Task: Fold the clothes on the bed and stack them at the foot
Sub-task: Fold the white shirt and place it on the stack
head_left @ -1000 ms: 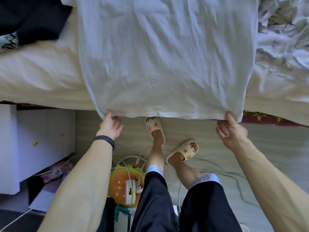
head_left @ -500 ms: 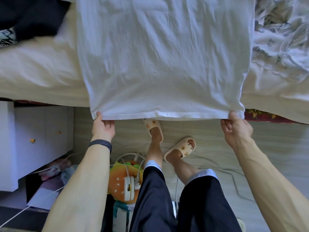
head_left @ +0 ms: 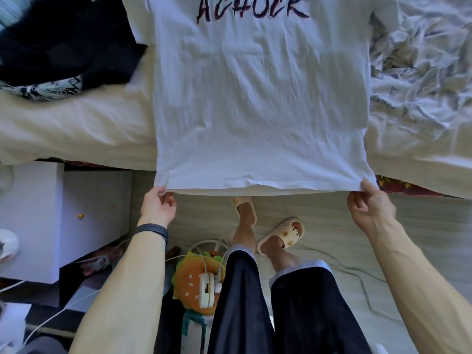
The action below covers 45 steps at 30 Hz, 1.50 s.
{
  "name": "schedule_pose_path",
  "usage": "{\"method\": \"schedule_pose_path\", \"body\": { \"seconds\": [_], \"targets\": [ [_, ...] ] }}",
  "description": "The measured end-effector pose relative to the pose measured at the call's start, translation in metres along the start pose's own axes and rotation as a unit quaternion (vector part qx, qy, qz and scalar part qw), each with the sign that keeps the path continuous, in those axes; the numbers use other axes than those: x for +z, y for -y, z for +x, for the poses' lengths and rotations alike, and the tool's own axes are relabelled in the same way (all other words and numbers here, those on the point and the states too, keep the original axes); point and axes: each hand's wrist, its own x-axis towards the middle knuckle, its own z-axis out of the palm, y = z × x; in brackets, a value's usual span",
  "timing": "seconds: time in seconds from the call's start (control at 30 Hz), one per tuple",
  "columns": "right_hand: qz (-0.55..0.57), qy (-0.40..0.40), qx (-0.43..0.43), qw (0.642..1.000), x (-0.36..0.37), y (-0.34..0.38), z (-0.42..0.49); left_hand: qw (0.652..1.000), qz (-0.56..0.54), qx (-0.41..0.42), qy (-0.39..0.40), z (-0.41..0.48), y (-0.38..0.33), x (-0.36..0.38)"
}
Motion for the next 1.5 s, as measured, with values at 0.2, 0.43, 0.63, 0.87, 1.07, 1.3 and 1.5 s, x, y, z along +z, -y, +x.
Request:
{"method": "schedule_pose_path", "body": {
  "seconds": [0.2, 0.43, 0.63, 0.87, 1.07, 1.3, 1.5],
  "targets": [
    [-0.022, 0.038, -0.001, 0.999, 0.003, -0.004, 0.009, 0.999, 0.03, 0.003, 0.027, 0.001, -0.015, 0.006],
    [-0.07, -0.004, -0.136, 0.988, -0.012, 0.003, 0.018, 0.969, 0.138, 0.191, -0.071, 0.007, -0.03, -0.025],
    [-0.131, -0.046, -0.106, 0.985, -0.014, -0.014, 0.033, 0.947, 0.23, 0.204, -0.095, 0.043, -0.018, -0.036],
    [-0.113, -0.062, -0.11, 0.985, -0.005, -0.027, 0.055, 0.958, 0.182, 0.194, -0.109, 0.072, -0.003, -0.012],
    [-0.054, -0.034, -0.01, 0.998, 0.012, -0.051, 0.072, 0.983, 0.1, 0.101, -0.115, 0.088, 0.028, 0.017],
    [-0.064, 0.033, 0.058, 0.996, 0.028, -0.083, 0.087, 0.991, -0.048, -0.105, 0.07, 0.094, 0.093, 0.065],
    [-0.064, 0.02, 0.027, 0.997, 0.033, -0.094, 0.074, 0.995, -0.045, -0.077, 0.045, 0.074, 0.112, 0.078]
  ]
}}
